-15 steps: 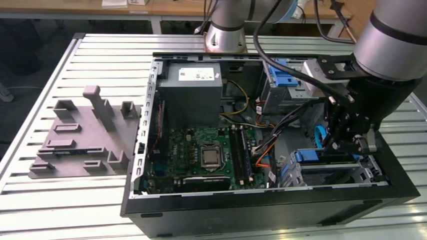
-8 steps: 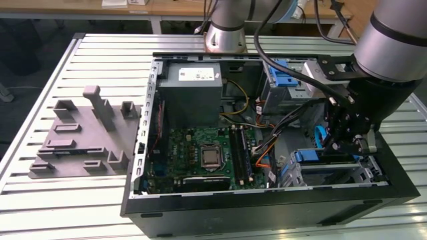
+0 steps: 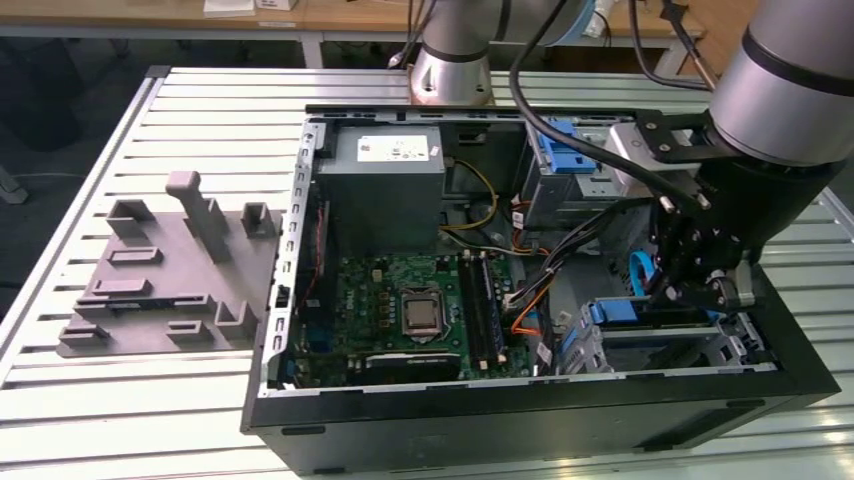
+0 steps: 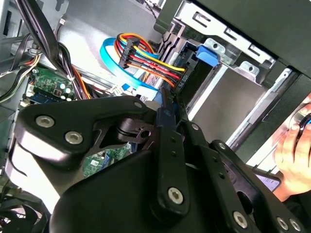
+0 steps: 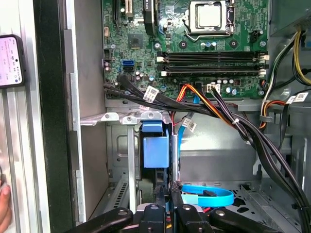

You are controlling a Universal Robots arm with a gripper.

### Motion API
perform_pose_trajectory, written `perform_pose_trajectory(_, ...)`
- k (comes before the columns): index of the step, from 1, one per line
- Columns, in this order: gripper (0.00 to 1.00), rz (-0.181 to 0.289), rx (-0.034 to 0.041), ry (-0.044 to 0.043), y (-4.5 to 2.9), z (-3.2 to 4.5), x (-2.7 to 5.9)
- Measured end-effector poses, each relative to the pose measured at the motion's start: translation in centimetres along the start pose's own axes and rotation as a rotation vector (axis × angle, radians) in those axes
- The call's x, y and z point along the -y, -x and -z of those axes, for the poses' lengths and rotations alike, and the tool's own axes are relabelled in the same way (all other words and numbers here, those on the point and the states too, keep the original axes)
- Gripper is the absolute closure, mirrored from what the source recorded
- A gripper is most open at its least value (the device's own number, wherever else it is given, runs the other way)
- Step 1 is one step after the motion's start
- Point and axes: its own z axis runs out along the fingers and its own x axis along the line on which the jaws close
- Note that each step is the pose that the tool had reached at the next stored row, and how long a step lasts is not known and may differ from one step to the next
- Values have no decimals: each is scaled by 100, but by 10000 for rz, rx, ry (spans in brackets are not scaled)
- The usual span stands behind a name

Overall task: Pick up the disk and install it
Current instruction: 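Insert the second disk wire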

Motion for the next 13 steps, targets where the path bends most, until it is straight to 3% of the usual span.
perform_pose_trajectory(13,84,-1,2,1,-1,-40,-4)
